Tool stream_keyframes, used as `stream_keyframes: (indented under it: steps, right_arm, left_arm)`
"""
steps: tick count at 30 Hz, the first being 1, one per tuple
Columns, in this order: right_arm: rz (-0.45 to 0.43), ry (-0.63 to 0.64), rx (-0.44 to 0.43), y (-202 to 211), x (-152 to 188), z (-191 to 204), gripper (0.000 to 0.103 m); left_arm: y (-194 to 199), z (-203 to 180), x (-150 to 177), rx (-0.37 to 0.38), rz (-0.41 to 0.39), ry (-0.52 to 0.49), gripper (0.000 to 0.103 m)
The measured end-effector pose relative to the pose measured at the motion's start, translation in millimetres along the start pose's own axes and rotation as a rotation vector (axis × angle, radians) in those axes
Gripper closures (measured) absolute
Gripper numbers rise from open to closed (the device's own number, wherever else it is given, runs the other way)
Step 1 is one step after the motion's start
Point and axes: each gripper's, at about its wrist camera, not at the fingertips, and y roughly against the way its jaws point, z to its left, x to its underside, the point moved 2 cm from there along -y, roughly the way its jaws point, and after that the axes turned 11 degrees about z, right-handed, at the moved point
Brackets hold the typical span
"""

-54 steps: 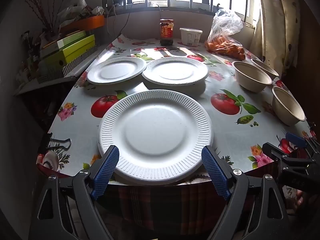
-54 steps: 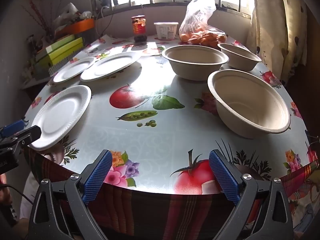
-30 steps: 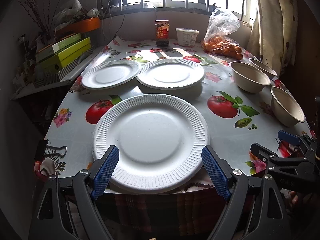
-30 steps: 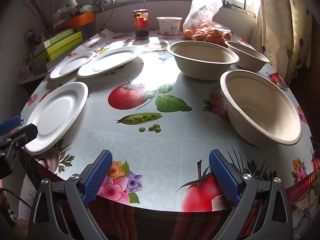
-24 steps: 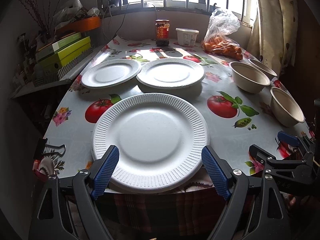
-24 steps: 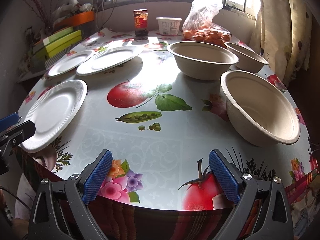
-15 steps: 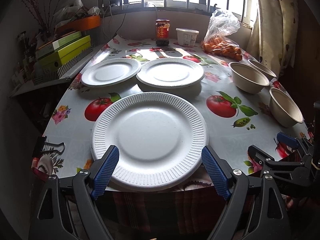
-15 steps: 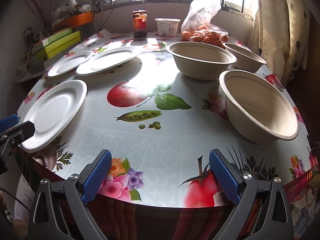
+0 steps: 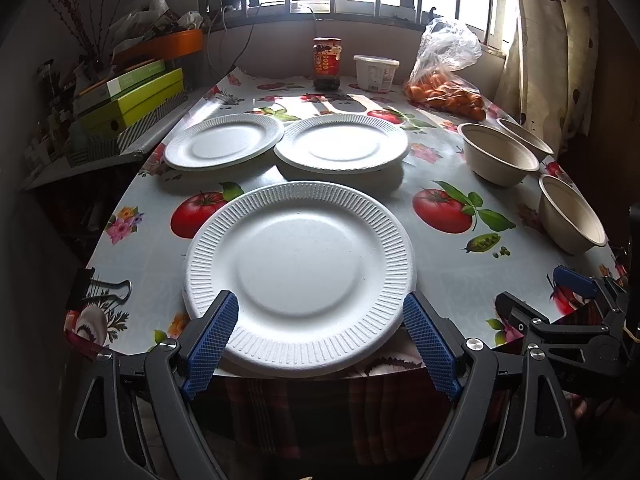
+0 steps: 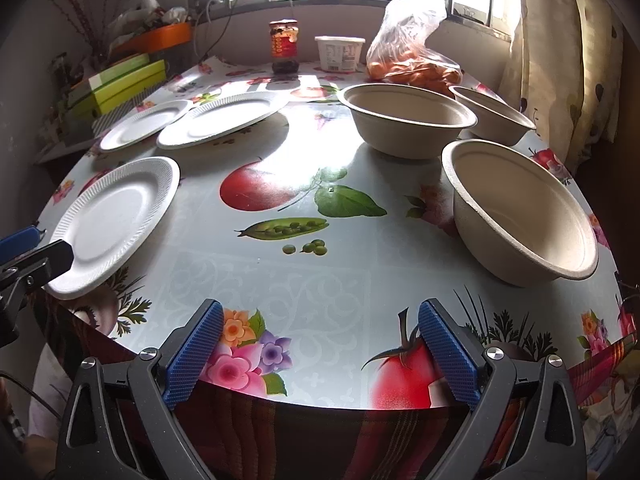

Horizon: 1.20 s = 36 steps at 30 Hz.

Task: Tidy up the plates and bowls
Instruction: 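Move the left gripper toward the rim of a white paper plate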

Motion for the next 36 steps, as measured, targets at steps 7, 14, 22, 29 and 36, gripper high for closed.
stream_keyframes:
  steps: [7,14,22,29,36]
  right_arm:
    - [-0.044,0.018,-0.015,9.2,0.5,5.9,0.004]
    - [-0.064,0.024,-0.014,13.9,-0.2,8.4,0.004]
    - [-0.074,0.04,-0.026,16.6,-1.3,12.2,0.004]
    - [-0.081,0.04,-0.032,17.0,-4.2,12.6,0.004]
    - [-0.091,0.058,-0.035,18.2,-15.1,14.8,0.004]
  left_arm:
    - [-0.3,0.5,-0.3,0.007,0.003,0.007,0.018]
    - [-1.1,0.8,-0.9,0.013,0.007,0.013,0.018]
    - [-1.7,1.7,-1.3,0.014,0.008,0.016,0.018]
    - [-1.4,3.3,-2.4,0.013,0.008,0.018,0.018]
    - [-2.3,8.3,-9.9,0.015,0.01,0.028,0.018]
